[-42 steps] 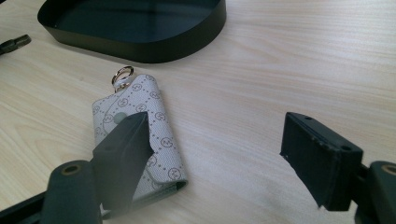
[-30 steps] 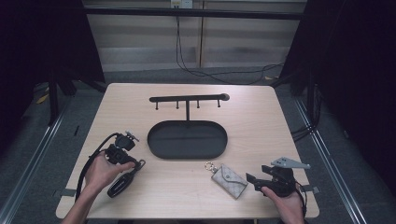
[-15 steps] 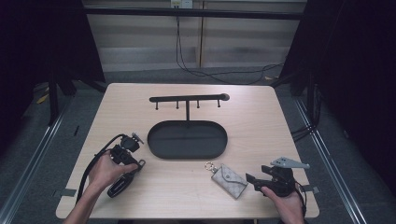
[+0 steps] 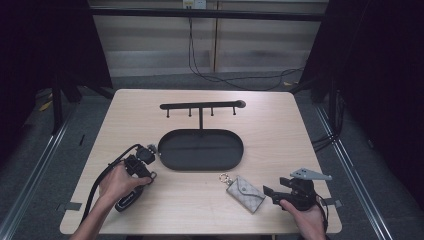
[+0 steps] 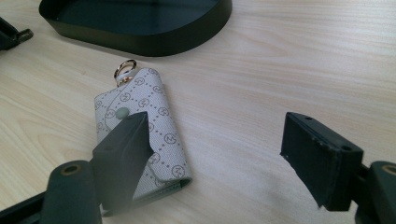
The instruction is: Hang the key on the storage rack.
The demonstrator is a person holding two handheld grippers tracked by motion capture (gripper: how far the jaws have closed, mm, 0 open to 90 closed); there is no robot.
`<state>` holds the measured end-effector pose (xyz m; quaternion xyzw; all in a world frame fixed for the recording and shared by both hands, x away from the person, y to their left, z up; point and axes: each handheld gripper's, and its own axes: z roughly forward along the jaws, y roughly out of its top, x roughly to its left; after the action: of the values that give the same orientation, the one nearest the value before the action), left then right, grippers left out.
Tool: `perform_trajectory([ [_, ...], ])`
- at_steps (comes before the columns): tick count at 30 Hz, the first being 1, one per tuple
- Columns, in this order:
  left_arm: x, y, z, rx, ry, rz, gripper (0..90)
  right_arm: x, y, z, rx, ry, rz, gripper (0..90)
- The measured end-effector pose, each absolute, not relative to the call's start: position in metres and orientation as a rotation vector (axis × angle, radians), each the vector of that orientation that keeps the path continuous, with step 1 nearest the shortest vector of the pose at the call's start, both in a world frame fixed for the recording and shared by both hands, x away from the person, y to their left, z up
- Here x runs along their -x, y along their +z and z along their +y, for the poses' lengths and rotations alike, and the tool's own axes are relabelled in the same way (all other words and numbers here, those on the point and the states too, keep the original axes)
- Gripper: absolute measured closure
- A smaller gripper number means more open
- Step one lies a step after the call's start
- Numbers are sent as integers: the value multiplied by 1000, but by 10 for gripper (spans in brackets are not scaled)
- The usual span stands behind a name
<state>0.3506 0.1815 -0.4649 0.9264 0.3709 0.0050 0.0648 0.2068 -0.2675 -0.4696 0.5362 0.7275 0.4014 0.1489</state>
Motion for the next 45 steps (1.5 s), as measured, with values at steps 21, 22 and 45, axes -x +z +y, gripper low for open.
perform_trajectory([
  [21,-361,-464,180,-2830,-98,1154,708,-207,-470,-267,-1547,1139,2097,237],
  [22,-361,-464,181,-2838,-109,1151,708,-207,-470,-267,-1550,1138,2096,237],
  [45,-355,-413,204,-2724,-40,1141,709,-207,-470,-268,-1553,1144,2086,237],
])
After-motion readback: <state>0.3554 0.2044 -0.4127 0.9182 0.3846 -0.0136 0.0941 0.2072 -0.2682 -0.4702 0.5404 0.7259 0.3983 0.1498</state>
